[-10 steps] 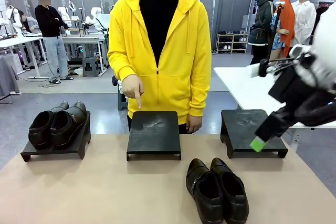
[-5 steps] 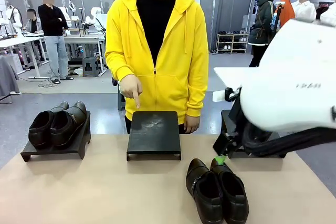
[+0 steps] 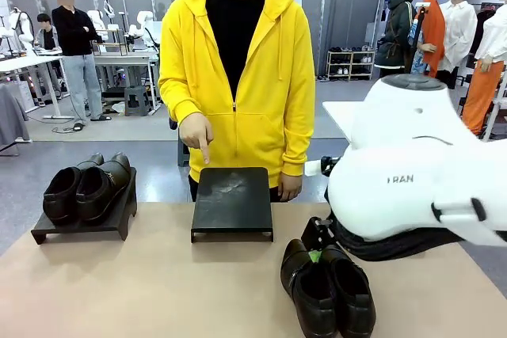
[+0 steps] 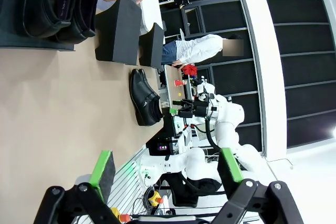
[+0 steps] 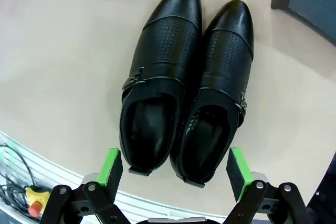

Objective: Place the shoes on the stand as instructed by the person.
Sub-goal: Pick up another pair of Shoes and place it on the Shoes Stand indicated by the person.

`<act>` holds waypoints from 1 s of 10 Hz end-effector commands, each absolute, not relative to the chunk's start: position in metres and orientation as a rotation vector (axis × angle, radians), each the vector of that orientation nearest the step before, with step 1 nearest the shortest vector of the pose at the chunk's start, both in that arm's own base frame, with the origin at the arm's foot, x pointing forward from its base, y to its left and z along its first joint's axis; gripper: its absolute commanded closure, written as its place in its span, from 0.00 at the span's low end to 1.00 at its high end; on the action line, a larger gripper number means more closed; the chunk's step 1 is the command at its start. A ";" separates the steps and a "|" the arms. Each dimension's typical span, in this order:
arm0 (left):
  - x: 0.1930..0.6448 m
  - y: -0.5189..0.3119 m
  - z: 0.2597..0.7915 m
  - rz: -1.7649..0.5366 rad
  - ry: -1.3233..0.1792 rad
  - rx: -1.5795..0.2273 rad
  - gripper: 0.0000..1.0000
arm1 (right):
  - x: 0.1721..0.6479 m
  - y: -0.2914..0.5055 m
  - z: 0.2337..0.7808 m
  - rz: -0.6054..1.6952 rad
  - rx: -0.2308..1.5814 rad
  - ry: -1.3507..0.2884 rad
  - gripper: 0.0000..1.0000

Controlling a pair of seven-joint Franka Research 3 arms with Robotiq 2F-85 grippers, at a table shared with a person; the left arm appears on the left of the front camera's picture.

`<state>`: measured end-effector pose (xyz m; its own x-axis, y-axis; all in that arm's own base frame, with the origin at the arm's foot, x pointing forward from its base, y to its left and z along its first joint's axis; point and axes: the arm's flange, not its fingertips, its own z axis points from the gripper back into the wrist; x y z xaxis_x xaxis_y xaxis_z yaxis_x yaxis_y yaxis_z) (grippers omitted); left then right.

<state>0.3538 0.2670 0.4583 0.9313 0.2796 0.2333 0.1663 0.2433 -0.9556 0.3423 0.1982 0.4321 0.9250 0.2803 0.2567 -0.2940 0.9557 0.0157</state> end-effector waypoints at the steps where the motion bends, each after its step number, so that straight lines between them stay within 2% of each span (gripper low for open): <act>1: 0.351 0.266 0.459 0.076 -0.398 -1.319 0.00 | 0.327 0.194 0.401 0.238 0.040 -0.267 0.00; 6: 0.351 0.266 0.459 0.076 -0.398 -1.319 0.00 | 0.316 0.182 0.368 0.213 0.059 -0.310 0.00; 10: 0.351 0.266 0.459 0.076 -0.398 -1.319 0.00 | 0.306 0.173 0.344 0.219 0.020 -0.277 0.00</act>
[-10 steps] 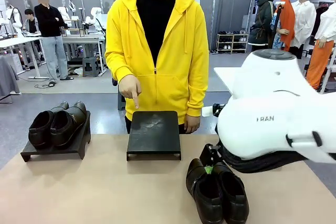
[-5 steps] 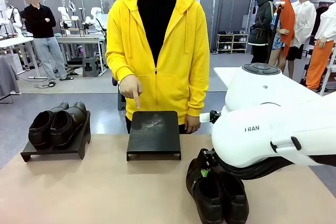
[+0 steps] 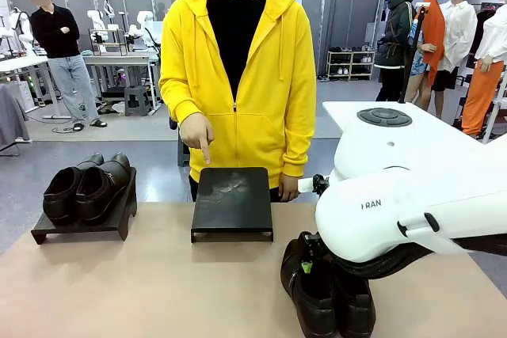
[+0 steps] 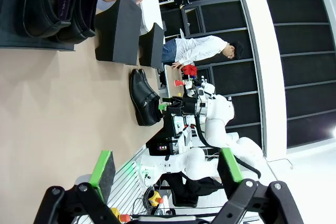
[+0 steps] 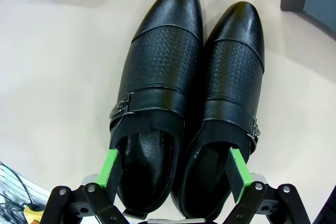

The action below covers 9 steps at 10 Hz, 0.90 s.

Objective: Place the shoes on the stand as instructed by the person.
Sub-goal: Pick up another pair of Shoes and place it on the Shoes Stand indicated by the person.

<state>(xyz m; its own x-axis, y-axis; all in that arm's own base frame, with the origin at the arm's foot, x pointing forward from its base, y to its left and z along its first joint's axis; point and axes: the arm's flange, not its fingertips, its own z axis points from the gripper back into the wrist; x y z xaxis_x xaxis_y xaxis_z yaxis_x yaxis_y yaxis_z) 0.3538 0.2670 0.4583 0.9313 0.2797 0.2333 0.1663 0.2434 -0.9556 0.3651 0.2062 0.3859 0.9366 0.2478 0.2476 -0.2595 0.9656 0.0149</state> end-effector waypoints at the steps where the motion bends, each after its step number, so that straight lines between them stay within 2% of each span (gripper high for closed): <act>1: 0.351 0.266 0.459 0.076 -0.398 -1.319 0.00 | 0.304 0.170 0.336 0.213 0.021 -0.271 0.00; 6: 0.351 0.266 0.459 0.076 -0.398 -1.319 0.00 | 0.293 0.160 0.301 0.224 0.047 -0.208 0.00; 7: 0.351 0.266 0.459 0.076 -0.398 -1.319 0.00 | 0.293 0.158 0.299 0.237 0.037 -0.203 0.27; 8: 0.351 0.266 0.459 0.076 -0.398 -1.319 0.00 | 0.293 0.156 0.301 0.237 0.033 -0.205 0.60; 9: 0.351 0.266 0.459 0.076 -0.398 -1.319 0.00 | 0.295 0.154 0.302 0.231 0.027 -0.199 0.87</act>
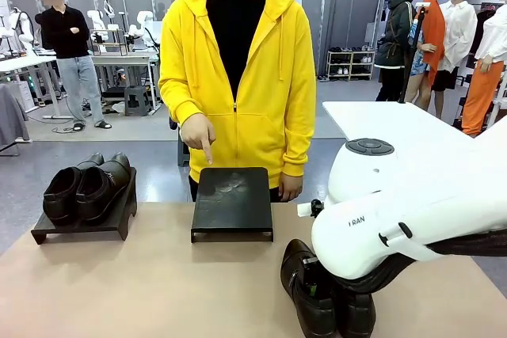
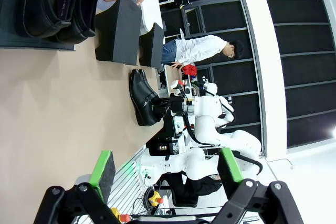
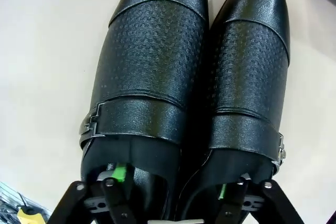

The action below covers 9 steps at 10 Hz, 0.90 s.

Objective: Place the shoes on the stand as instructed by the person.
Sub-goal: Pick up another pair of Shoes and place it on the Shoes Stand indicated by the person.

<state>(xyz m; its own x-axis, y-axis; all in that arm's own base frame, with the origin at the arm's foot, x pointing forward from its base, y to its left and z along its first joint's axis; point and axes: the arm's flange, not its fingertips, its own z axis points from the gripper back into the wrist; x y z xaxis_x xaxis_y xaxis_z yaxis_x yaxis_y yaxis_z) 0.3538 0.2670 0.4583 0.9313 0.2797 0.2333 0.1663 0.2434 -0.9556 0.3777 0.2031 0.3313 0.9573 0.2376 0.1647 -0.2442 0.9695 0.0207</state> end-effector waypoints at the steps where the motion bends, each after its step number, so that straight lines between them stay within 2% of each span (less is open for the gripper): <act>1: 0.351 0.266 0.459 0.076 -0.398 -1.319 0.00 | 0.295 0.155 0.301 0.231 0.015 -0.179 1.00; 4: 0.351 0.266 0.459 0.076 -0.398 -1.319 0.00 | 0.292 0.151 0.299 0.229 -0.004 -0.177 0.97; 5: 0.351 0.266 0.459 0.076 -0.398 -1.319 0.00 | 0.291 0.151 0.300 0.223 -0.002 -0.178 1.00; 9: 0.351 0.266 0.459 0.076 -0.398 -1.319 0.00 | 0.289 0.149 0.304 0.196 0.011 -0.199 1.00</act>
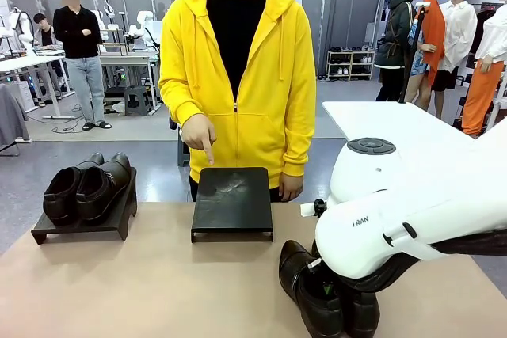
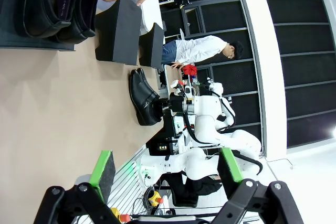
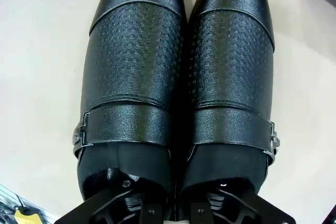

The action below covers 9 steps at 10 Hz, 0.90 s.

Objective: Place the shoes on the stand as instructed by the person.
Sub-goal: Pick up another pair of Shoes and place it on the Shoes Stand indicated by the person.

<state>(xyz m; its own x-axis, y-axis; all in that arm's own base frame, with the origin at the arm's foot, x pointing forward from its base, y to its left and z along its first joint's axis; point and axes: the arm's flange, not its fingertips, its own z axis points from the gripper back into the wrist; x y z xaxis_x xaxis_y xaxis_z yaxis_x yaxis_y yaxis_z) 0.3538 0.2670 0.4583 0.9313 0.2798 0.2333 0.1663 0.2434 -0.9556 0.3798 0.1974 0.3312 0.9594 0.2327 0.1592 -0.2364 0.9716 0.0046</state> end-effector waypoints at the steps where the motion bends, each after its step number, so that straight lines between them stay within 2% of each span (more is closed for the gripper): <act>1: 0.351 0.266 0.459 0.076 -0.398 -1.319 0.00 | 0.287 0.146 0.309 0.182 0.010 -0.191 1.00; 2: 0.351 0.266 0.459 0.076 -0.398 -1.319 0.00 | 0.380 0.197 0.331 0.238 0.024 -0.159 1.00; 7: 0.351 0.266 0.459 0.076 -0.398 -1.319 0.00 | 0.380 0.197 0.331 0.238 0.024 -0.159 1.00; 8: 0.351 0.266 0.459 0.076 -0.398 -1.319 0.00 | 0.380 0.197 0.331 0.232 0.024 -0.156 0.90; 9: 0.351 0.266 0.459 0.076 -0.398 -1.319 0.00 | 0.376 0.198 0.356 0.177 -0.004 -0.145 0.90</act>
<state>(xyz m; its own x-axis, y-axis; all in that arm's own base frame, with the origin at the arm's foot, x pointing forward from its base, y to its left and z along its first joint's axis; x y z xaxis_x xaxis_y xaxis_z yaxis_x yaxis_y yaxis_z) 0.3538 0.2670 0.4583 0.9313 0.2797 0.2332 0.1662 0.2433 -0.9556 0.3792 0.1967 0.3353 0.9635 0.2215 0.1504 -0.2244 0.9745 0.0025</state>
